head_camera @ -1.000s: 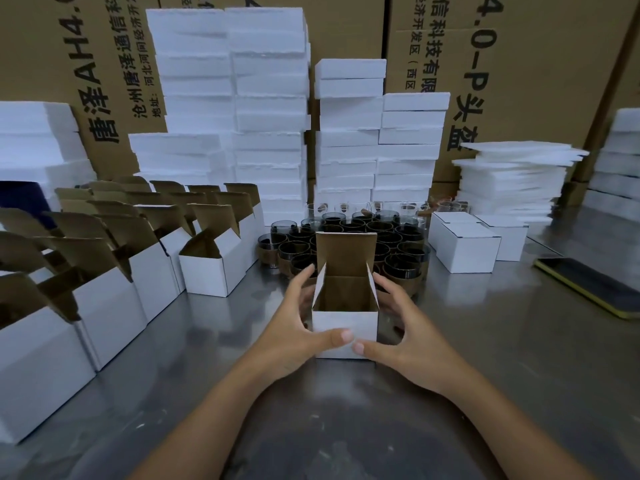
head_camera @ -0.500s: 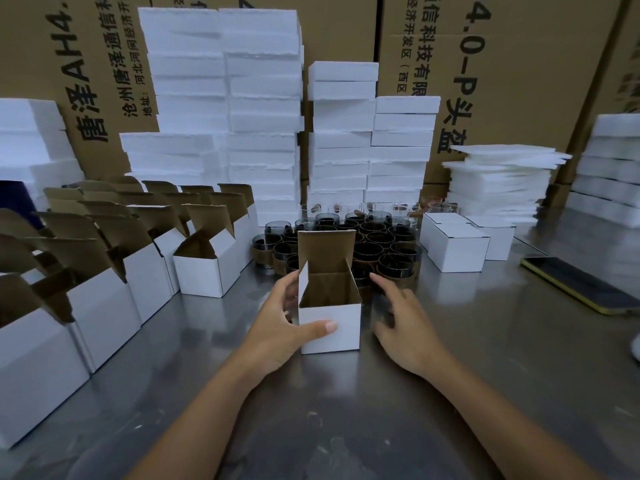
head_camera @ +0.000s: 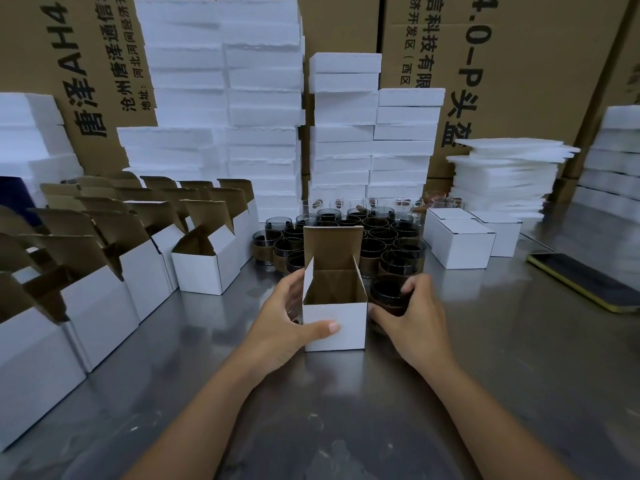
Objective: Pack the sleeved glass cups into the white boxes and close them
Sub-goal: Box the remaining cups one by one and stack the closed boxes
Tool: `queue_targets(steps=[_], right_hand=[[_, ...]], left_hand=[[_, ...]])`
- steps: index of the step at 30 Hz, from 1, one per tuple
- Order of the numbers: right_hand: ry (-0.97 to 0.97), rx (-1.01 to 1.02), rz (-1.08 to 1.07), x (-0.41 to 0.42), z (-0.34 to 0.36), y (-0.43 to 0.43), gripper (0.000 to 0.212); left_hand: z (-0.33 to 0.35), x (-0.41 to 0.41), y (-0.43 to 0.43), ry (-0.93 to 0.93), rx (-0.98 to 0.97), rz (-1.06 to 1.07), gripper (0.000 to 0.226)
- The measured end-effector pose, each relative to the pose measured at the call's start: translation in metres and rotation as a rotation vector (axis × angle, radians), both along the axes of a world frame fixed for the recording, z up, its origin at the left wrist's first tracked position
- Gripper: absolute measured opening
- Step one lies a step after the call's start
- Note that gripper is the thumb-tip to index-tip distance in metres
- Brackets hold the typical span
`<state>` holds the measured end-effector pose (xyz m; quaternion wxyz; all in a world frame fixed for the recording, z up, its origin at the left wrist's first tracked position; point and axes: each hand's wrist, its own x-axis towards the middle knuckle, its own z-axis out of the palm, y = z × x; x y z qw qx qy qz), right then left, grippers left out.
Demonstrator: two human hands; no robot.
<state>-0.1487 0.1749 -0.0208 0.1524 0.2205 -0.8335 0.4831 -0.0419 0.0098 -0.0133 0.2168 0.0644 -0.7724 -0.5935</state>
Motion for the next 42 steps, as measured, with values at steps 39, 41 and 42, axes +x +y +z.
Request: queue_targets(steps=[39,41,42], right_hand=[[-0.944,-0.977,0.511,0.017,0.036,0.012,0.045],[-0.942,-0.965,0.490,0.017,0.036,0.012,0.040],[-0.935,-0.960,0.476,0.017,0.036,0.012,0.037]], left_hand=[[0.001,0.007,0.010,0.049,-0.208,0.296,0.046],[0.001,0.008,0.010,0.067,-0.201,0.307,0.043],[0.002,0.008,0.011,0.089,-0.197,0.318,0.042]])
